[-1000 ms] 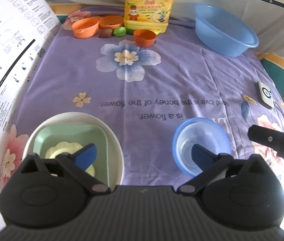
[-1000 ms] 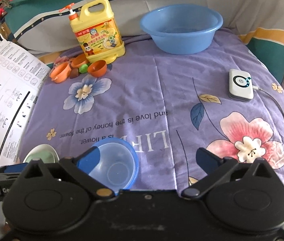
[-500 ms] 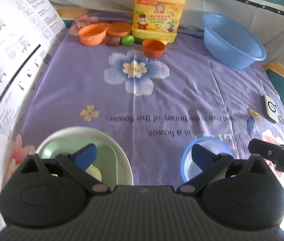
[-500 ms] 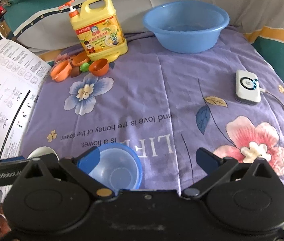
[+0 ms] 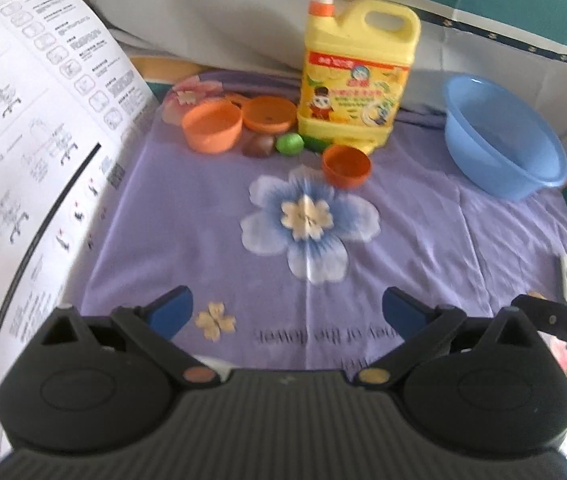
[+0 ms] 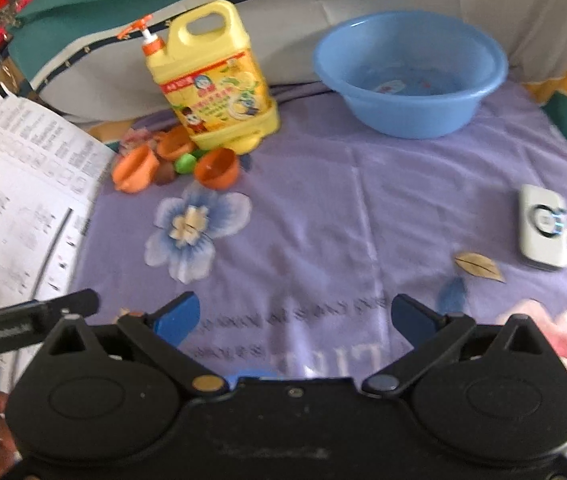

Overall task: Organize plates and bowls
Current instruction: 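Move the right gripper to the orange bowl and close on its rim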

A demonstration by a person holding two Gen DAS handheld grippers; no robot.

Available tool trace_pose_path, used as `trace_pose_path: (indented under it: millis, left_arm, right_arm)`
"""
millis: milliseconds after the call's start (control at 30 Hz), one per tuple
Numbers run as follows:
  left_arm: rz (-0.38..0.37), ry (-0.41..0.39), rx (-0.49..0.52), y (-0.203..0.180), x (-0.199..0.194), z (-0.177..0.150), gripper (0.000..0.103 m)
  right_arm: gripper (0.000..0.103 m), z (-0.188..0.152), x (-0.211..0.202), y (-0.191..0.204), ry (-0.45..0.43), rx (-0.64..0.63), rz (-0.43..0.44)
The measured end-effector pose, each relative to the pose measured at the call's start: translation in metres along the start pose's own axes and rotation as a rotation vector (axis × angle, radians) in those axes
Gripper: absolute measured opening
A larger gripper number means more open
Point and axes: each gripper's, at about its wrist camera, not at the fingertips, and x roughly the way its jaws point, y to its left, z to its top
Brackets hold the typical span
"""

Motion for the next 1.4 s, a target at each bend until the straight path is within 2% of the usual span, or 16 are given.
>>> trace_pose_path:
  millis: [200,267,333,400,467,500,533,600,667,900,1000,1067,1100,1167,1233,1400]
  left_arm:
    - [0.055,-0.019,0.004,0.001,0.041,0.035,0.103]
    - [0.065,-0.021,-0.003,0.002,0.058,0.046,0.103]
    - [0.062,-0.021,-0.01,0.003,0.073,0.056,0.103]
    - [0.052,-0.022,-0.018,0.001,0.086,0.064,0.102]
    - [0.04,-0.031,-0.015,-0.003,0.099,0.072,0.097]
    - [0.037,-0.036,-0.011,-0.005,0.106,0.076,0.096]
    - [0.036,-0.04,-0.008,-0.008,0.113,0.081,0.093]
    - [0.024,-0.043,-0.003,-0.011,0.127,0.087,0.084]
    - [0.004,-0.034,-0.003,-0.014,0.142,0.093,0.075]
    - [-0.036,-0.012,0.017,-0.025,0.18,0.105,0.06]
    - [-0.046,0.002,0.026,-0.03,0.191,0.107,0.051]
    - [-0.065,0.023,0.024,-0.032,0.198,0.107,0.034]
    - [-0.075,0.034,0.021,-0.033,0.202,0.107,0.031]
    - [-0.098,0.048,0.019,-0.034,0.206,0.105,0.017]
    - [-0.109,0.051,0.032,-0.037,0.206,0.104,0.009]
    - [-0.103,0.064,0.042,-0.038,0.197,0.099,0.009]
  right_arm:
    - [0.103,0.037,0.033,0.02,-0.004,-0.042,0.025]
    - [0.096,0.052,0.048,0.023,-0.01,-0.042,0.02]
    - [0.082,0.067,0.063,0.023,-0.003,-0.022,0.04]
    - [0.074,0.081,0.078,0.02,-0.001,0.012,0.055]
    - [0.067,0.095,0.095,0.022,-0.004,0.023,0.066]
    - [0.06,0.101,0.105,0.023,-0.003,0.024,0.072]
    - [0.05,0.105,0.114,0.025,0.001,0.027,0.079]
    - [0.04,0.115,0.136,0.027,0.022,0.044,0.1]
    - [0.036,0.123,0.154,0.027,0.033,0.067,0.117]
    - [0.033,0.138,0.203,0.034,0.058,0.076,0.139]
    - [0.02,0.141,0.218,0.041,0.068,0.056,0.135]
    - [0.012,0.141,0.228,0.044,0.081,0.041,0.132]
    - [0.01,0.14,0.231,0.047,0.086,0.033,0.131]
    - [0.008,0.137,0.236,0.05,0.089,0.025,0.134]
    - [0.007,0.133,0.238,0.052,0.082,0.02,0.138]
    - [0.007,0.125,0.229,0.052,0.084,0.015,0.146]
